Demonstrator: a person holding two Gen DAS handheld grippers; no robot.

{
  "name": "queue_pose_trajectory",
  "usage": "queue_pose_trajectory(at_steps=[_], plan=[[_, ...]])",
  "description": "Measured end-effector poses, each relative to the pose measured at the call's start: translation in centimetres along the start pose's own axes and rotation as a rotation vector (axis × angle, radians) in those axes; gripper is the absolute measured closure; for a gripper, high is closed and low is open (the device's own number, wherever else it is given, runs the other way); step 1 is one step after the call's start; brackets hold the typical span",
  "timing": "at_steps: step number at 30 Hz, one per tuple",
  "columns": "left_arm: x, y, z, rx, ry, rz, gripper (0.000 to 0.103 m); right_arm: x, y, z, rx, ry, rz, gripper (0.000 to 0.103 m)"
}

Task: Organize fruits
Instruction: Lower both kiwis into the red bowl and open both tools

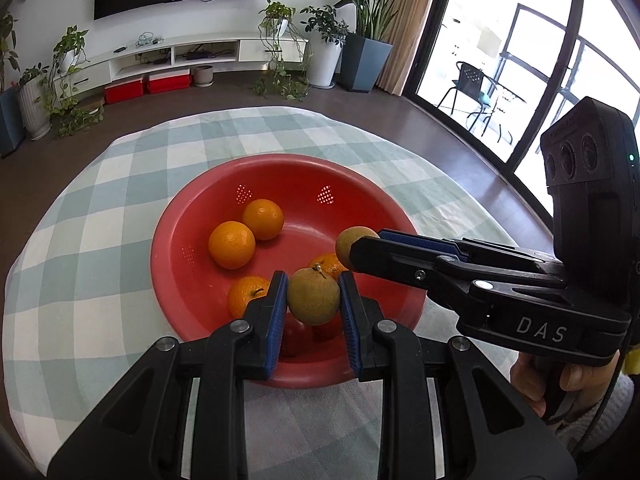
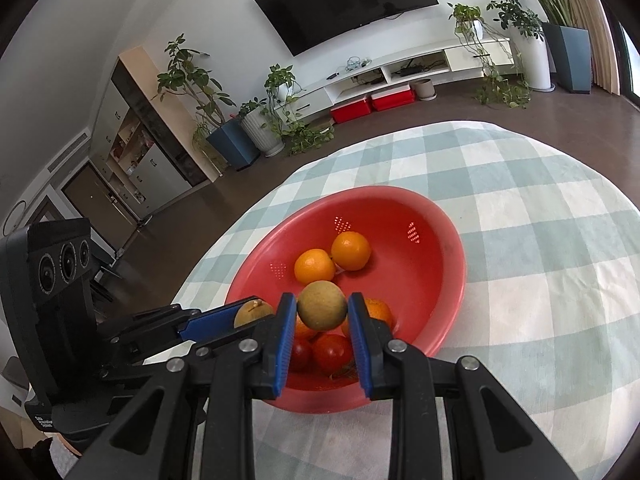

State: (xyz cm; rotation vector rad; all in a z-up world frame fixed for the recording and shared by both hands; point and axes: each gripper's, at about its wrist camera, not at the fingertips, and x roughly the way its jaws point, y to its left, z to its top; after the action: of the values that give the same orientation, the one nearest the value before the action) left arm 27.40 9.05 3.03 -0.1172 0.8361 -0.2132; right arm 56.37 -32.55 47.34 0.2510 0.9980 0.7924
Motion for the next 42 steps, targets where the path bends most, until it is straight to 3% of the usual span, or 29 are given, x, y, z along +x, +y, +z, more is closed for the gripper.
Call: queue_pose_trajectory(at_steps=[18, 33, 36, 39, 42], plan=[[3.5, 1.0, 0.7, 0.013, 0.037, 0.023, 0.079, 2.7, -0.9, 0.8, -0.009, 0.043, -0.042, 0.074], [4.7, 1.0, 0.8, 0.029, 0.035, 0.063, 0.079, 2.7, -0.9, 0.9, -0.025, 0.030, -0.074, 0.072], [4.7, 1.1, 0.8, 0.024, 0.029, 0.063, 0.074, 2.6, -0.9, 0.9, -0.029, 0.026, -0.081, 0.071], [4.6, 1.4, 0.8, 0.013, 0.022, 0.074, 0.054, 2.6, -1.0, 0.9, -0.028, 0.022, -0.081, 0.068], [4.3, 1.8, 0.8, -0.006, 0.013, 0.071, 0.051, 2.4, -1.0, 0.9, -0.023, 0.021, -0.080, 0.068]])
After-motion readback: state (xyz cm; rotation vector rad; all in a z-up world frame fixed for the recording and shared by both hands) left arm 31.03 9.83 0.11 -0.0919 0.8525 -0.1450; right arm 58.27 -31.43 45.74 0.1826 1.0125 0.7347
